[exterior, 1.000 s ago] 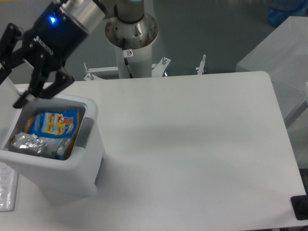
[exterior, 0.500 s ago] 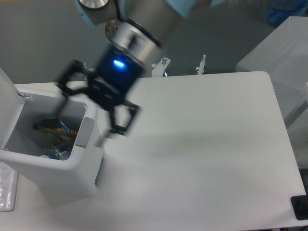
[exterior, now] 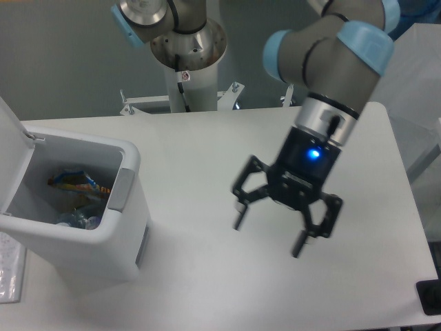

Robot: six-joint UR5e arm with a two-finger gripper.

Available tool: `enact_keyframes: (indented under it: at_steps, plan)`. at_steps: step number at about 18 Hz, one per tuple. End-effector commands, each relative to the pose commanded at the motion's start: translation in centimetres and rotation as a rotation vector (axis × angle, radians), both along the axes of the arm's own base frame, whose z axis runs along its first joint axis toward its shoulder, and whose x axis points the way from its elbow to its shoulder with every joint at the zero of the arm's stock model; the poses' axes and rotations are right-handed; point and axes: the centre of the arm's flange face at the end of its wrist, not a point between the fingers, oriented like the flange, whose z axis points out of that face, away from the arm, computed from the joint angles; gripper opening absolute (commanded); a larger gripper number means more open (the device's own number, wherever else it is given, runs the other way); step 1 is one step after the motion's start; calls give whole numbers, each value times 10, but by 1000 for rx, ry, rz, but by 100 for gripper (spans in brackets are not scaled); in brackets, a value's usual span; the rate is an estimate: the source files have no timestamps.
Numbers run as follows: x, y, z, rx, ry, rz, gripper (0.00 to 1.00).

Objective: Place the trash in the trash can

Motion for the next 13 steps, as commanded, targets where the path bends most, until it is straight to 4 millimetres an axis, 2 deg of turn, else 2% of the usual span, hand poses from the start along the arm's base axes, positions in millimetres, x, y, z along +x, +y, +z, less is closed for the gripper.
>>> enact_keyframes:
  at_steps: [3, 6, 8, 13]
  plan:
    - [-16, -13, -26, -215, 124, 14, 100]
    - [-23, -20, -34, -287, 166, 0, 100]
    - [-24, -27, -43, -411, 194, -9, 100]
    - [-23, -30, -48, -510, 208, -183, 100]
